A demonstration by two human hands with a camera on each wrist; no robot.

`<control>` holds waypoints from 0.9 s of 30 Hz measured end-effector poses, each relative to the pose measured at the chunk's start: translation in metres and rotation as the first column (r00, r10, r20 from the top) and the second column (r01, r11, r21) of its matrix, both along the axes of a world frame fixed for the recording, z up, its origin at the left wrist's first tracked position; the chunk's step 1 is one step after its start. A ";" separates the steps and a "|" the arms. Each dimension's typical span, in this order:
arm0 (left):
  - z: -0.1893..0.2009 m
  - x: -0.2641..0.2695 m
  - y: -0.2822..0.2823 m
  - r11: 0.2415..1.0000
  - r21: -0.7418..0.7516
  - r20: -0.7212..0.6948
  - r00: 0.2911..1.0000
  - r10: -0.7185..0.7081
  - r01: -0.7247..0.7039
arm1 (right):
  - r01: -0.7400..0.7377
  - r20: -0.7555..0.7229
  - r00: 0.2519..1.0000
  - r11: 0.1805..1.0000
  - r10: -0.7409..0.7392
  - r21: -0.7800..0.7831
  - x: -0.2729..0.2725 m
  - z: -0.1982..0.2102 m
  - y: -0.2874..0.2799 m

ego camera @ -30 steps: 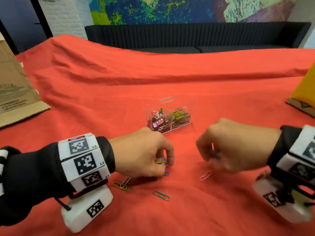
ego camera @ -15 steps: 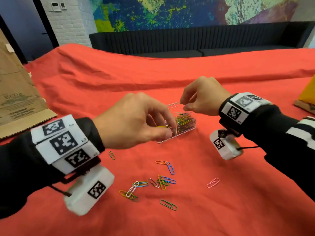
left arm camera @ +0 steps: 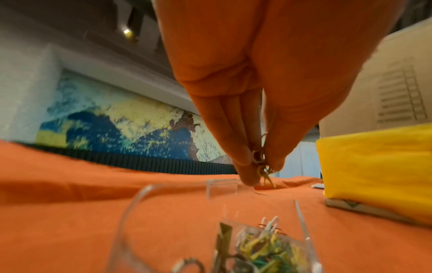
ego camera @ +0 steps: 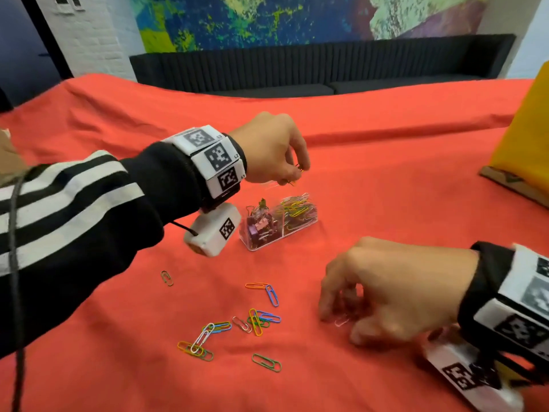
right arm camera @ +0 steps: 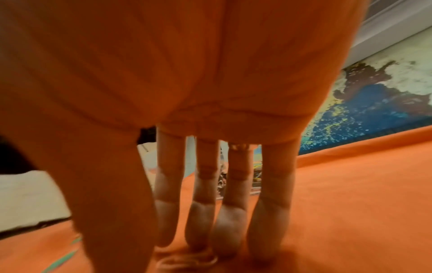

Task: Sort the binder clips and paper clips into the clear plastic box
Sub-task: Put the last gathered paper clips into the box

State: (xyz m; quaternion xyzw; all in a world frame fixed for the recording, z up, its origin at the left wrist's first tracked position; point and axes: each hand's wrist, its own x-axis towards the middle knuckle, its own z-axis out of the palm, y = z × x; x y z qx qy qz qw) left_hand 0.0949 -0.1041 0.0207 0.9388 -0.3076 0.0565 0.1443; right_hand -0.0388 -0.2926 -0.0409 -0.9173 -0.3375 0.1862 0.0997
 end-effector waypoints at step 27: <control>0.007 -0.023 0.018 0.985 0.162 0.180 0.979 -0.094 0.065 | 0.209 0.434 0.817 0.896 -0.380 0.392 0.074 0.045 -0.001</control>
